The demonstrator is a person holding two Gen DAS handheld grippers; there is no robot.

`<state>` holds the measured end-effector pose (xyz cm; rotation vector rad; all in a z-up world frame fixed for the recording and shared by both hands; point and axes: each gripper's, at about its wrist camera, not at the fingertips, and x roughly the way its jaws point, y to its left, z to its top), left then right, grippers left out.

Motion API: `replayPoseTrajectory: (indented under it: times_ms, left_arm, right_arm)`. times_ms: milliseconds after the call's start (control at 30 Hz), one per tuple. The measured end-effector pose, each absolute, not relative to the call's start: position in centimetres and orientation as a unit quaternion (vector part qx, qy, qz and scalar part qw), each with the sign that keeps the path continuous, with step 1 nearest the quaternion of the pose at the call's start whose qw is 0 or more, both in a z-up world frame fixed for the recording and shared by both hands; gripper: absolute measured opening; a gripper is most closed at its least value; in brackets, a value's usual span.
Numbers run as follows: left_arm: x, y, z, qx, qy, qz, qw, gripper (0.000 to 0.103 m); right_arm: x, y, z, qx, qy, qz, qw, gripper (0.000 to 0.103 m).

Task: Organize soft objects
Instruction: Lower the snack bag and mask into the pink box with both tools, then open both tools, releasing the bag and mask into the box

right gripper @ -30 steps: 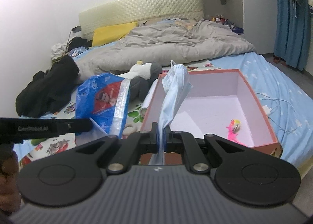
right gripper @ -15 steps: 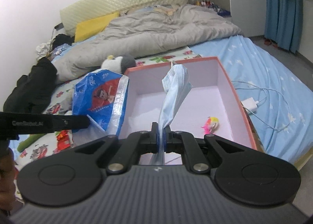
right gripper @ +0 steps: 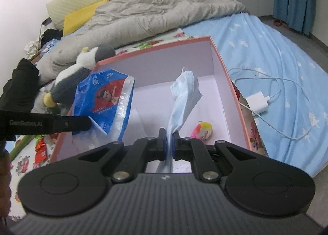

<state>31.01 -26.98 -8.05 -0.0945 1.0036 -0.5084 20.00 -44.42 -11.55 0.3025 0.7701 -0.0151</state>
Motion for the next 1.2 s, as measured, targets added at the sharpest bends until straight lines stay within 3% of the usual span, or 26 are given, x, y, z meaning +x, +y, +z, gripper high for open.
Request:
replayPoseTrajectory:
  times_ms: [300,367,433,500,567,1200]
  left_arm:
    - [32.6,-27.5,-9.6,-0.04,0.489,-0.231,0.84,0.007]
    - [32.7,-27.3,-9.6,-0.047,0.491,-0.226,0.84,0.01]
    - [32.5,-27.3,-9.5,-0.041,0.492,-0.22,0.842,0.013]
    - [32.1,-27.2,-9.0,-0.029,0.485,-0.215,0.847,0.021]
    - [31.7,-26.9,-8.5,-0.034,0.48,-0.219,0.849,0.025]
    - [23.1,-22.6,-1.6,-0.047,0.413,-0.242,0.876,0.026]
  right_arm:
    - [21.2,-44.9,-12.6,0.152,0.387,-0.003,0.91,0.011]
    - [21.3,-44.9,-12.6,0.152,0.392,-0.004,0.907,0.016]
    - [21.4,-44.9,-12.6,0.153,0.397,-0.006,0.905,0.05]
    - [21.1,-45.0,-12.4,0.161,0.39,-0.007,0.907,0.06]
    - [20.7,-45.1,-12.0,0.165,0.385,-0.009,0.908,0.059]
    - [13.5,-41.9,-6.5,0.153,0.323,-0.003,0.934,0.059]
